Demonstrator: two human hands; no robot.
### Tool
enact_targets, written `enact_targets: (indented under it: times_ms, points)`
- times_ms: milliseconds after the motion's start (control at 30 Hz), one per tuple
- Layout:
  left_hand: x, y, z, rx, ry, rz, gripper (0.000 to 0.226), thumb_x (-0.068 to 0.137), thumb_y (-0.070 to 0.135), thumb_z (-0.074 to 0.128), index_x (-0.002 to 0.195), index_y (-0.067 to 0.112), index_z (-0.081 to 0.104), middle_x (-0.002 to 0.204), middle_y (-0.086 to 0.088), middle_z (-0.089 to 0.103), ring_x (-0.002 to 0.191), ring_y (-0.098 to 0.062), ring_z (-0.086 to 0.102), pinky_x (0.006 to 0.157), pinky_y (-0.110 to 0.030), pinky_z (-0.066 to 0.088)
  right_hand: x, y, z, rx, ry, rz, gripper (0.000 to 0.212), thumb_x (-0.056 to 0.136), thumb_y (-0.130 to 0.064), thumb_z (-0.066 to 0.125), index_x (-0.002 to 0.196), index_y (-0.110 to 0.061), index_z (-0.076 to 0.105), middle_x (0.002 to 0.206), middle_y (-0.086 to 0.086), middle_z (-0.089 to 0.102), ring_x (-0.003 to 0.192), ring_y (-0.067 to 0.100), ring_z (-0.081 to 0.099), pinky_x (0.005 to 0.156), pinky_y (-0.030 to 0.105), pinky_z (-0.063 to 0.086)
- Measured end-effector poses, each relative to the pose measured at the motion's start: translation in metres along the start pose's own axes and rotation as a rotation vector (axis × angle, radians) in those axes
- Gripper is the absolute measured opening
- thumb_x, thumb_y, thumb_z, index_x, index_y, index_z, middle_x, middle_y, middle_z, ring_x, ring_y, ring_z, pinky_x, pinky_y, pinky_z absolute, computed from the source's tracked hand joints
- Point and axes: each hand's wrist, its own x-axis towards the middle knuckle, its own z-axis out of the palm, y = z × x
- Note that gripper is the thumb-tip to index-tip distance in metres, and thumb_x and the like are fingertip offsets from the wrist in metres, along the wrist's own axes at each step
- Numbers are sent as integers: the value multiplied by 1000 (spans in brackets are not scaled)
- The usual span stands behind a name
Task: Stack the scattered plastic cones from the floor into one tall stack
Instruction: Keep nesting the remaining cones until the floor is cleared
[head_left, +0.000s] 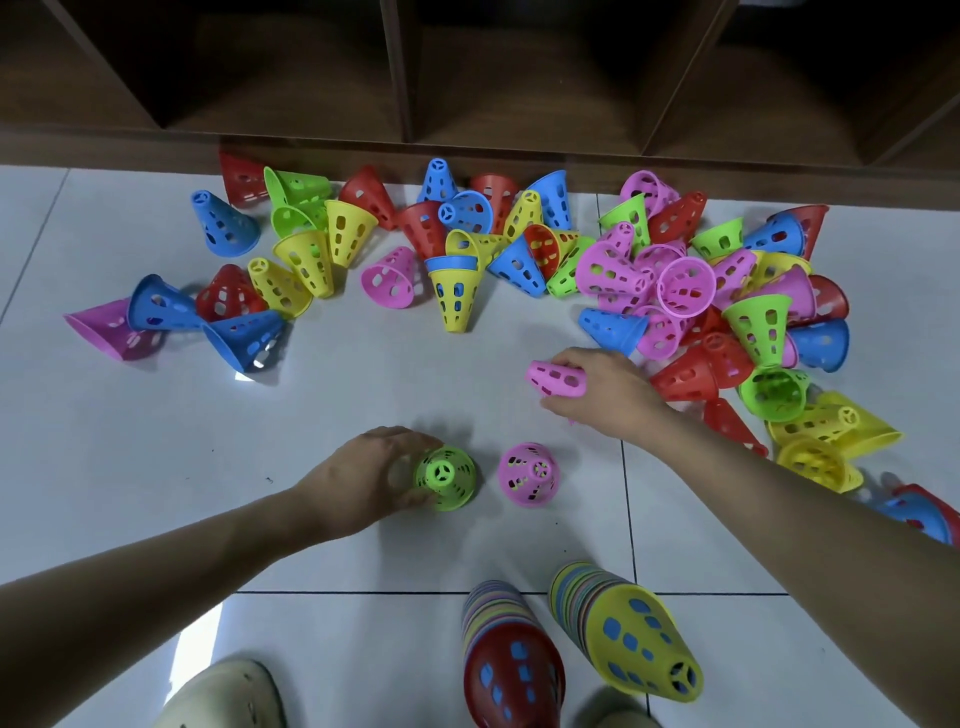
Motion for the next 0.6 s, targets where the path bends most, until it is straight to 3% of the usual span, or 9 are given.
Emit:
enact_targets:
  times_ms: [133,233,333,500,600]
  points:
    - [-9,-19,-18,34,77,9,40,87,32,76,124,24,66,118,9,63,106,-8,60,93,-12,41,-23,-12,1,280,81,-30,35,73,-35,82,105,-36,67,97,-7,66,93,8,62,84,28,52]
    - [-16,-36,-32,171,250,-18,30,88,19,74,117,18,69,117,-1,64,105,-21,63,92,-30,50,-45,-20,-1,338,100,-72,39,73,-32,84,107,-35,66,99,-7,63,99,9,59,88,26,49]
    - [-18,-56,-47,305,364,-112,35,85,15,73,120,14,67,127,-14,60,115,-34,58,97,-46,48,-64,-22,0,398,47,-98,41,73,-35,85,107,-39,63,106,-4,63,96,2,60,86,20,49]
    - [-22,-82,-70,429,477,-209,44,84,8,70,127,8,60,139,-20,50,126,-41,46,102,-54,42,-83,-19,11,324,16,-200,55,77,-33,83,125,-36,57,120,-11,60,112,4,58,97,25,47]
    - [-22,-90,-78,460,561,-268,56,83,9,72,136,9,54,147,-20,42,134,-41,38,107,-55,36,-85,-12,23,248,20,-236,53,79,-31,82,125,-38,56,118,-16,57,112,8,56,99,30,47]
